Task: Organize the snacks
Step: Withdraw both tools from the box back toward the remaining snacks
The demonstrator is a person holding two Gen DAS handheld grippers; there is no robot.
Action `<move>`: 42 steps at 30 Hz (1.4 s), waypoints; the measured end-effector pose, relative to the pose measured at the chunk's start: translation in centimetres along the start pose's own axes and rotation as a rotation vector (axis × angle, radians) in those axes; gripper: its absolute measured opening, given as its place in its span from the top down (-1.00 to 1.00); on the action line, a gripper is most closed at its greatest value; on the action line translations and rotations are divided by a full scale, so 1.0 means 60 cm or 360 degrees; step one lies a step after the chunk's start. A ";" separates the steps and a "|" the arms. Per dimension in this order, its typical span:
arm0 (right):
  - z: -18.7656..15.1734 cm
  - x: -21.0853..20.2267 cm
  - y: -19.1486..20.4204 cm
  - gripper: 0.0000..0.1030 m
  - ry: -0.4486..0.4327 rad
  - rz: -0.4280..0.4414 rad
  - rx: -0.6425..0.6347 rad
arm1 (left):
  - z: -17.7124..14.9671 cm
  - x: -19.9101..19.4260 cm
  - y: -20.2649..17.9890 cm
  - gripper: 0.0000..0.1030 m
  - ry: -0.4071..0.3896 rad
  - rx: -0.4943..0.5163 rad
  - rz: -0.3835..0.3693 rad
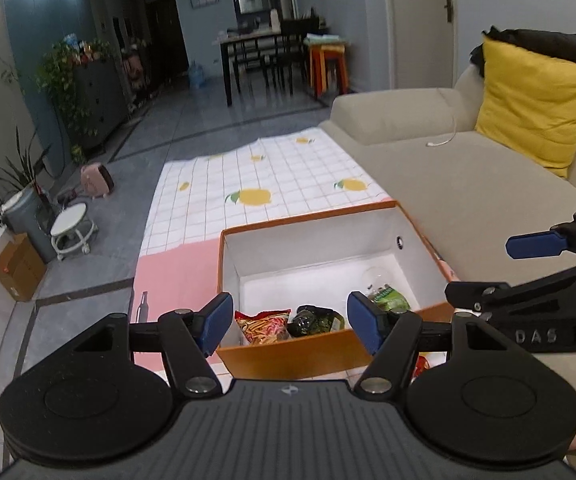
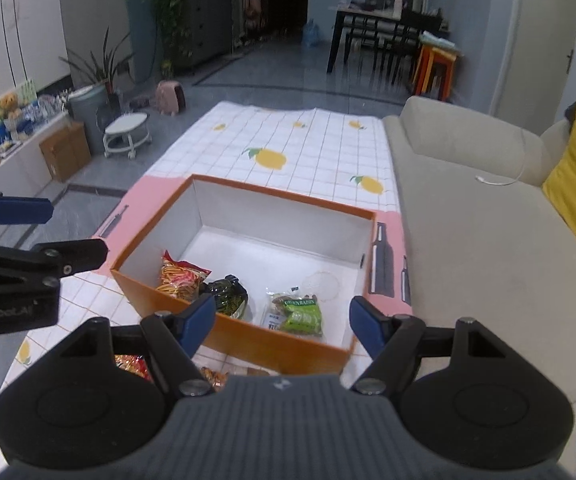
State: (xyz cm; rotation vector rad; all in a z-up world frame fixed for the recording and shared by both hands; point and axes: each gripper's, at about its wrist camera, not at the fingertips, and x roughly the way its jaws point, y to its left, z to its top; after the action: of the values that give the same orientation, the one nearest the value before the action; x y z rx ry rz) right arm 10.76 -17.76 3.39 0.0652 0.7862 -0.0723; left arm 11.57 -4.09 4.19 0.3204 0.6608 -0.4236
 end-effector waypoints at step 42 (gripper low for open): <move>-0.298 0.063 -0.017 -0.21 0.0040 0.0019 0.0026 | -0.297 0.081 -0.025 0.01 0.0291 -0.0378 -0.0146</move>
State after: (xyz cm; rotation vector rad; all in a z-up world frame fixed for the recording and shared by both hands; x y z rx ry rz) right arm 0.70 -17.42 -11.93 0.0864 0.8101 -0.0667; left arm 5.05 0.67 -12.47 0.1038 0.8981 -0.4010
